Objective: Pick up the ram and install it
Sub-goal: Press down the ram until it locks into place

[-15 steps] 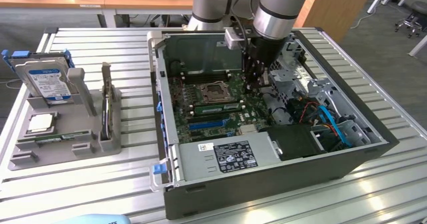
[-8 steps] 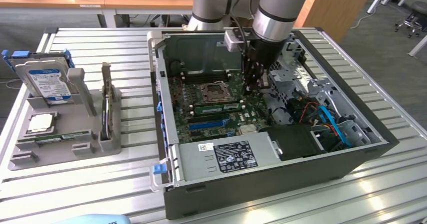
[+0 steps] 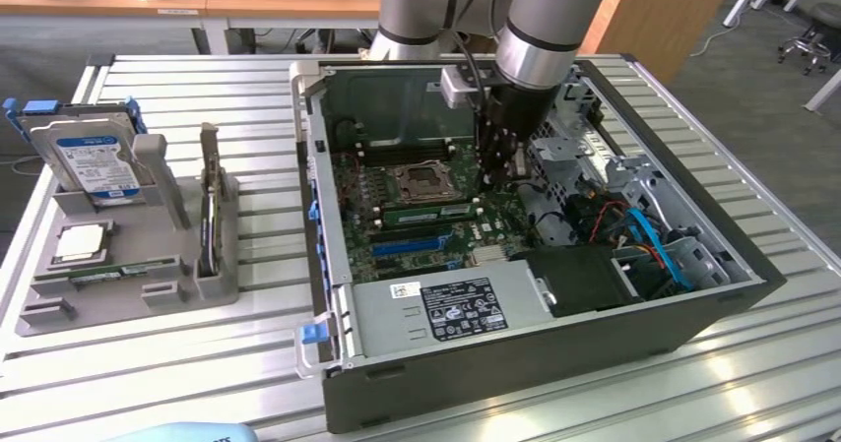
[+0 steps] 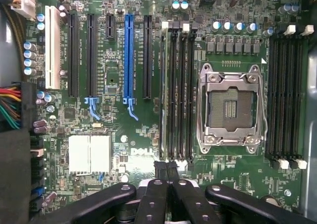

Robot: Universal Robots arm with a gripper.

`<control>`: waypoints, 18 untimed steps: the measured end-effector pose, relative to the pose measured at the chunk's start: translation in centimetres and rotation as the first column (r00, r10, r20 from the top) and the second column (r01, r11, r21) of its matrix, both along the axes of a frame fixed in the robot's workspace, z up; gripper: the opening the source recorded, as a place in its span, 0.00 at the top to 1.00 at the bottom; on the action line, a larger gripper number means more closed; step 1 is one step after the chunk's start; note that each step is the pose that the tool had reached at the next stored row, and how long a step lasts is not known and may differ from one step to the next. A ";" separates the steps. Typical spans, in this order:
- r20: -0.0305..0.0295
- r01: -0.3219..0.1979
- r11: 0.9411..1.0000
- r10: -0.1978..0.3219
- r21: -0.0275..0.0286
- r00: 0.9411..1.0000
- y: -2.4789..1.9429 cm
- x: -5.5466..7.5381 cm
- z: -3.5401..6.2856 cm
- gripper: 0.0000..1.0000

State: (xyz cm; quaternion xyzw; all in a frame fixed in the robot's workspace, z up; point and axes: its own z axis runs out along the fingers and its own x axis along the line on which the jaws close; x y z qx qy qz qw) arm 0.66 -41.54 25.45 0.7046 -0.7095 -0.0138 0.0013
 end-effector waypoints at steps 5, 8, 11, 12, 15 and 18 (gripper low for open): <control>0.000 0.000 1.000 0.000 0.000 1.000 0.00 0.0 -0.44 0.90; 0.000 0.000 1.000 0.000 -0.001 1.000 0.00 0.0 -0.63 0.90; 0.000 0.000 1.000 0.000 -0.002 1.000 0.00 0.0 -0.80 0.90; 0.000 0.000 1.000 0.000 -0.002 1.000 0.00 0.0 -0.85 0.90; 0.000 0.000 1.000 0.000 -0.002 1.000 0.00 0.0 -1.03 0.90; 0.000 0.000 1.000 0.000 -0.002 1.000 0.00 0.0 -1.22 0.90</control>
